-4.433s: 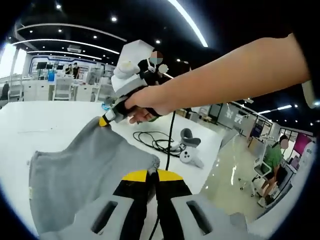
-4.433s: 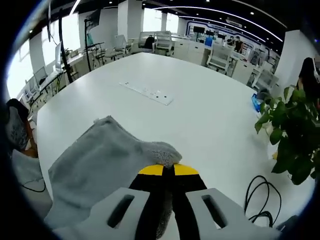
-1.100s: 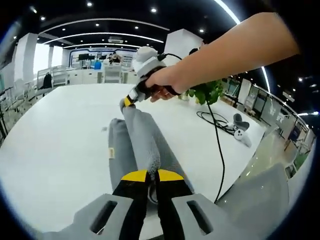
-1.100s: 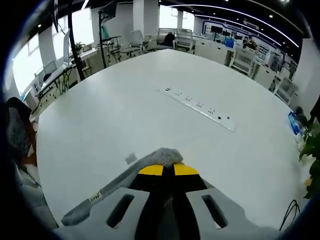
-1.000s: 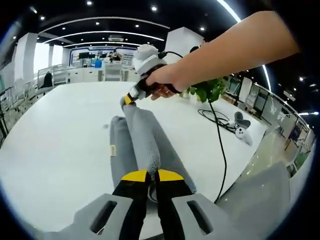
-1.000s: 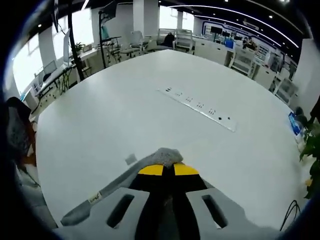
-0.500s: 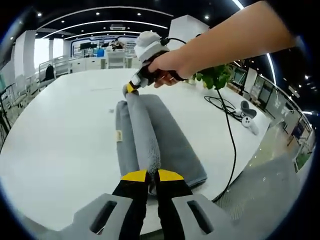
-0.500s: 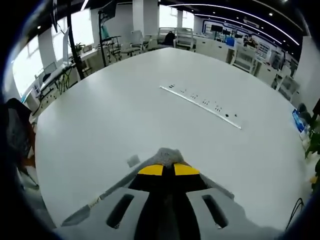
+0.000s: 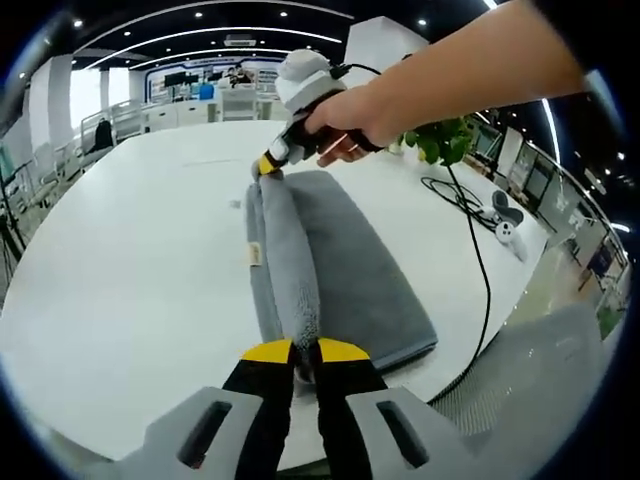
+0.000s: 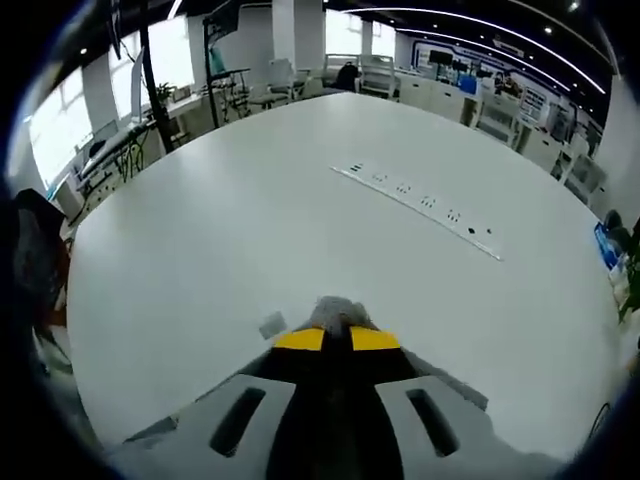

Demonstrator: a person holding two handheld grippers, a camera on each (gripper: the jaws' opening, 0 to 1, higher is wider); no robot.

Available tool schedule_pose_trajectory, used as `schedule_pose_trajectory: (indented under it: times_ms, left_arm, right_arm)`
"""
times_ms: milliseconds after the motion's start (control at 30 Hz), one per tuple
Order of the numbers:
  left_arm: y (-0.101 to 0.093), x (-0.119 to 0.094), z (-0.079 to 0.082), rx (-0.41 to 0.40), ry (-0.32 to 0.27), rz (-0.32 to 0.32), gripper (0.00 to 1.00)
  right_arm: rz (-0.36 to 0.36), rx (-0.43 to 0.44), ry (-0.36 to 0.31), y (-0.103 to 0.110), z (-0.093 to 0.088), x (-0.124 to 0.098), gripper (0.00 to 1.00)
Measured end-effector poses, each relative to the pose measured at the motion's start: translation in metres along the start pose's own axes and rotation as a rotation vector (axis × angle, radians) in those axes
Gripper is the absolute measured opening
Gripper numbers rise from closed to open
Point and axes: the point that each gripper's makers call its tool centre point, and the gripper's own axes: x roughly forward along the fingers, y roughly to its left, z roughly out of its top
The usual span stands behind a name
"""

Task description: Fold the towel on the table until its edges align and the towel forms a compact rectangular stack.

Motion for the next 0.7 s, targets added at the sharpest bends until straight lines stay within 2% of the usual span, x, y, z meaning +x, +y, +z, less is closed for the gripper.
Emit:
schedule_pose_trajectory:
  times_ms: [100, 233, 400, 533, 700]
  left_arm:
    - [0.004, -0.004, 0.006, 0.0, -0.033, 0.022, 0.11]
    - [0.013, -0.009, 0.016, -0.015, -0.073, 0.053, 0.13]
    - [0.012, -0.008, 0.018, -0.016, -0.071, 0.051, 0.14]
    - [0.008, -0.008, 0.016, -0.021, -0.062, 0.042, 0.14]
    - [0.005, -0.007, 0.016, -0.019, -0.059, 0.036, 0.14]
  right_arm:
    - [0.0, -0.028, -0.009, -0.001, 0.002, -0.005, 0.06]
    - [0.006, -0.013, -0.035, -0.002, 0.008, -0.003, 0.1]
    - [0.015, -0.016, -0.044, 0.001, 0.012, -0.002, 0.13]
    - [0.027, -0.015, -0.079, 0.004, 0.02, -0.004, 0.17]
    - [0.031, -0.022, -0.11, -0.002, 0.031, 0.002, 0.23]
